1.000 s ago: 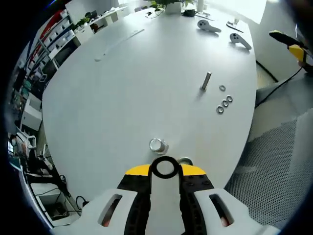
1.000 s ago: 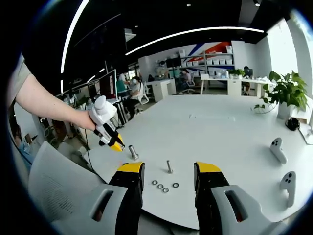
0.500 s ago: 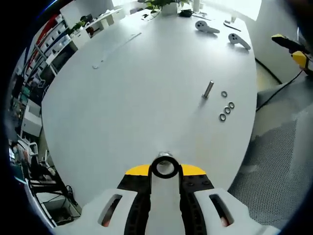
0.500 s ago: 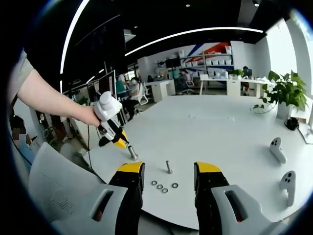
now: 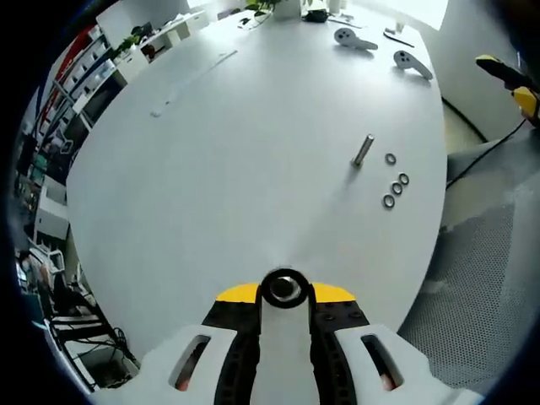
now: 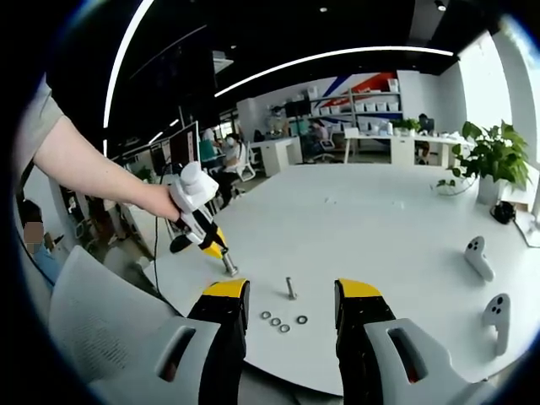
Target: Place the washer onto the threaded stud by aligning its center hole with the stud, sliding it down to the base, and recovering from edge contact or off-axis alignment until the washer reaches the visible bottom stop.
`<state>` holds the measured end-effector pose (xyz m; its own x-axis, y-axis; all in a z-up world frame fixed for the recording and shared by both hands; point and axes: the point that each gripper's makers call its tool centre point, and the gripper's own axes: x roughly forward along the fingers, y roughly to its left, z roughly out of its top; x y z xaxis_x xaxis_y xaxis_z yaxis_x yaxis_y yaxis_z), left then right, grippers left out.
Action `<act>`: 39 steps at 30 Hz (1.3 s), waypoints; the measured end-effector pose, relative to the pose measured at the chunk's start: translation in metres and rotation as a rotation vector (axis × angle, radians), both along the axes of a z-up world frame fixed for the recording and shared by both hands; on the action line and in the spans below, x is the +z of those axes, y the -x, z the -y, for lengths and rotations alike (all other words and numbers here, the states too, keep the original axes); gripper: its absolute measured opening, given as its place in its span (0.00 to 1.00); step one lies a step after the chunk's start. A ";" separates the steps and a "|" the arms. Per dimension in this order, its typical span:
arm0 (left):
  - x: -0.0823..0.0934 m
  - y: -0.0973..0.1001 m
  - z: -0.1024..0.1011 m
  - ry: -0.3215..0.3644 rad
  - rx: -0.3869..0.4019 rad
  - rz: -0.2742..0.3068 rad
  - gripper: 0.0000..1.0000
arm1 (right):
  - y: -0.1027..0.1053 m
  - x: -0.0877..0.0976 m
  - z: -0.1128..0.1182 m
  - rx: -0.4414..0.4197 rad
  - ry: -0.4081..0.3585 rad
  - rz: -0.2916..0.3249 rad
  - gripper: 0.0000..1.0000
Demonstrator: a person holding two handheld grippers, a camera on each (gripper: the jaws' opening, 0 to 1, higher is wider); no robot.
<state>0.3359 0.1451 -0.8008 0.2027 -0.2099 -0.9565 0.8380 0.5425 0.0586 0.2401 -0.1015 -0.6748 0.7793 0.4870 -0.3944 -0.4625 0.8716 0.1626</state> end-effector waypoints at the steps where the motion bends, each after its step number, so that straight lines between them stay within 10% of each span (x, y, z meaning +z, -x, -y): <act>1: 0.000 0.000 0.000 0.000 0.000 -0.002 0.19 | 0.000 0.000 0.000 0.000 0.000 0.000 0.42; 39: -0.053 -0.001 0.000 -0.060 -0.018 -0.049 0.19 | -0.002 -0.001 0.007 -0.033 0.000 -0.005 0.41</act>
<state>0.3372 0.1450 -0.8537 0.1522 -0.1554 -0.9761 0.8503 0.5239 0.0491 0.2421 -0.1081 -0.6761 0.7926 0.4616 -0.3983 -0.4330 0.8861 0.1653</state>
